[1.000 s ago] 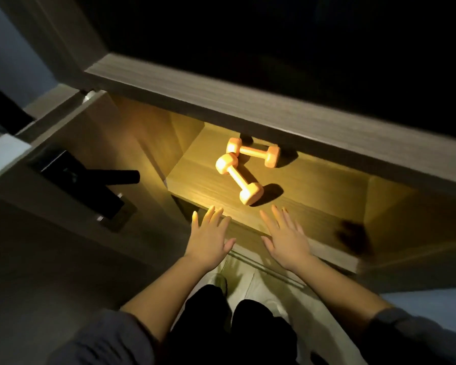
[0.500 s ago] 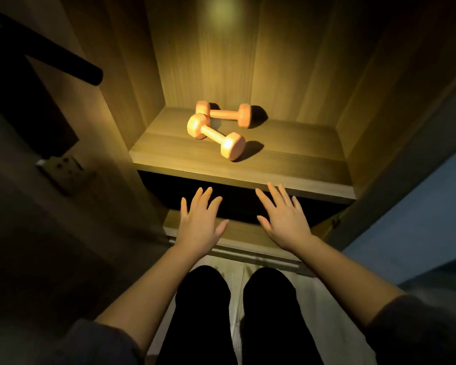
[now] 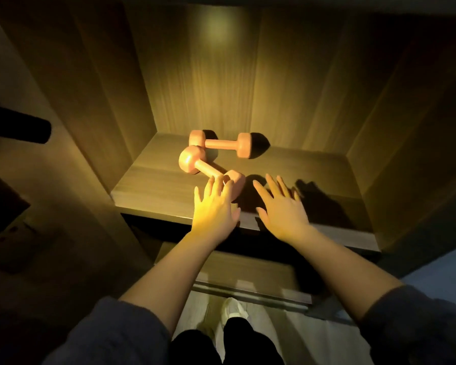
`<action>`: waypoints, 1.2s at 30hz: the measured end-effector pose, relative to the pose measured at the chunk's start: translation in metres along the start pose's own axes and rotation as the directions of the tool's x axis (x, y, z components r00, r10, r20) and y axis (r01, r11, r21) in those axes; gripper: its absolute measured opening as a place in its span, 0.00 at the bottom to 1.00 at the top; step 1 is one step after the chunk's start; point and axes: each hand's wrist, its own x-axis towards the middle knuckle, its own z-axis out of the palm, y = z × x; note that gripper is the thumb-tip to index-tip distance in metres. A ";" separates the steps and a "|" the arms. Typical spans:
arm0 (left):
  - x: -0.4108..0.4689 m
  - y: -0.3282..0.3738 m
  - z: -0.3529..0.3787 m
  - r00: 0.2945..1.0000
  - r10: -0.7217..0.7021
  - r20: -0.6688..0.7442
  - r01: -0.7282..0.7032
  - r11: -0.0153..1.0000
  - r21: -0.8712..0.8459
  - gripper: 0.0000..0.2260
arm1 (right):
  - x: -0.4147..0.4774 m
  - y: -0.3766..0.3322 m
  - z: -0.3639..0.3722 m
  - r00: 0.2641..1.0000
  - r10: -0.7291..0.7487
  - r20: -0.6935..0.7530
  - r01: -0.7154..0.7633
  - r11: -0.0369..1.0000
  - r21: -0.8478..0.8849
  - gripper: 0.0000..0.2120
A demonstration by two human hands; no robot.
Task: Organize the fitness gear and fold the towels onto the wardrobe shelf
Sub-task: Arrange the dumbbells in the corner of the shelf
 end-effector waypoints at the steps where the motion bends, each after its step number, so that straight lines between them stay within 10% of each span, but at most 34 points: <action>1: 0.011 -0.001 0.004 1.000 -0.001 0.020 0.001 1.000 -0.004 0.30 | 0.011 0.001 0.003 1.000 -0.001 0.010 0.001 1.000 0.000 0.32; 36: 0.057 -0.099 0.017 0.994 0.105 0.040 -0.072 0.864 -0.498 0.28 | 0.193 -0.021 -0.031 1.000 0.022 0.022 -0.022 1.000 -0.007 0.38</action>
